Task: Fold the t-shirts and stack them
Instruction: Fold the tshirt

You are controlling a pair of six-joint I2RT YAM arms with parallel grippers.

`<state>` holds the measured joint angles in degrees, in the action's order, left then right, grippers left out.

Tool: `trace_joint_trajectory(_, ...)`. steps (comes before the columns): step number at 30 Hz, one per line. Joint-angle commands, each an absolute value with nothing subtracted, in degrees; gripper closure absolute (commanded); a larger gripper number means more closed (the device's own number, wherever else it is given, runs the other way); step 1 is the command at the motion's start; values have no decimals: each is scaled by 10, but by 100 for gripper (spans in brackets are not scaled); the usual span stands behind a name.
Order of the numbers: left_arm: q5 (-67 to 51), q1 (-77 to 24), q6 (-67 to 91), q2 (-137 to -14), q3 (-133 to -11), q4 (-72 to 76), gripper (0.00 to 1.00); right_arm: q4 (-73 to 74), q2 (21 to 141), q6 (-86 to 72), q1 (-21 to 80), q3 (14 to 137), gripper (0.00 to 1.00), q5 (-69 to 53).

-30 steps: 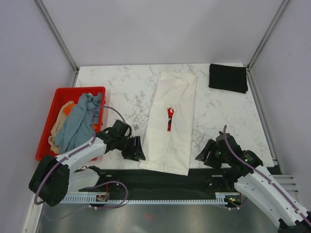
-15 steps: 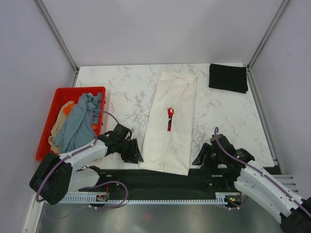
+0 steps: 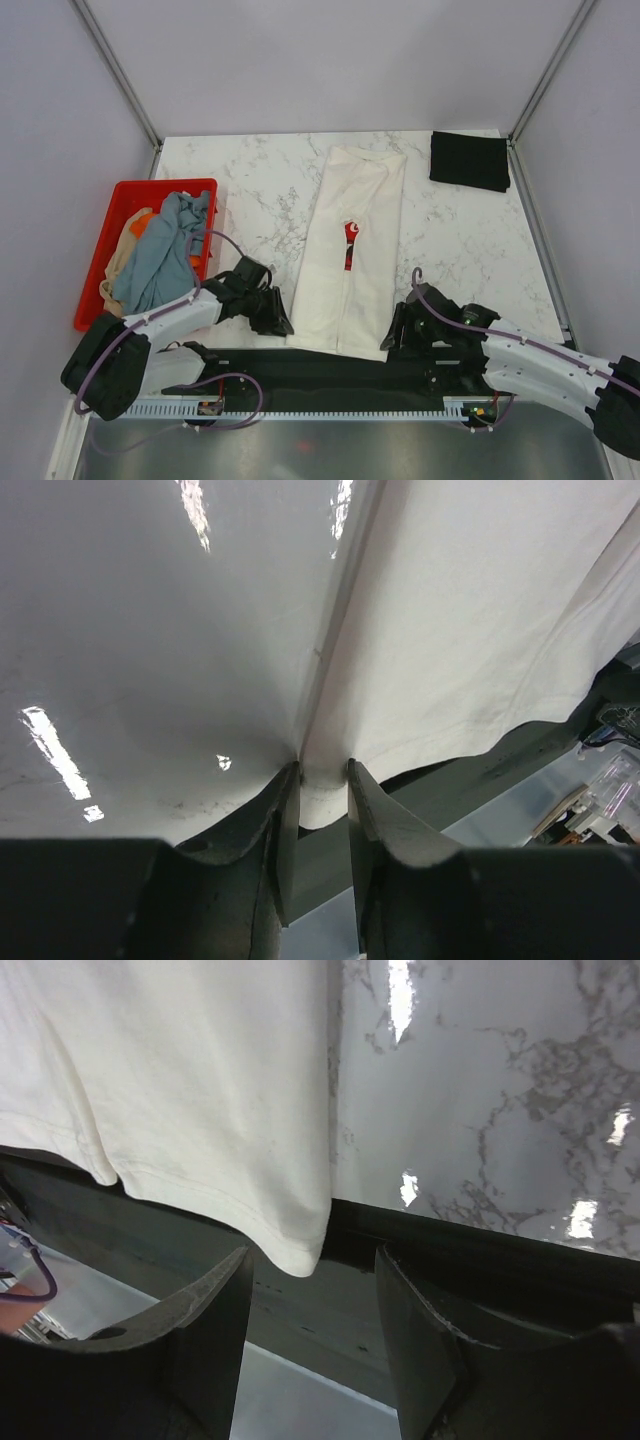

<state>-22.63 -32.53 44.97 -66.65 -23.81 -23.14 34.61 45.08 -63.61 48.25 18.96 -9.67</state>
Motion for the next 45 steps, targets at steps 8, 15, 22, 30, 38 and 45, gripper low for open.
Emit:
trace_joint_trajectory(8, -236, -345, 475, -643, -231, -223, 64, 274, 488, -715, 567, 192, 44, -33)
trace_joint_trajectory(15, -223, -356, 485, -625, -223, -237, 64, 276, 492, -732, 591, 184, 48, -13)
trace_joint_trajectory(22, -200, -373, 494, -623, -229, -257, 64, 280, 487, -744, 605, 181, 71, -4)
trace_joint_trajectory(30, -192, -377, 513, -602, -233, -265, 65, 290, 475, -741, 606, 183, 99, 11)
trace_joint_trajectory(38, -188, -388, 529, -595, -222, -264, 72, 296, 466, -739, 606, 188, 100, 18)
trace_joint_trajectory(45, -172, -424, 561, -606, -236, -262, 98, 347, 452, -737, 606, 204, 100, 34)
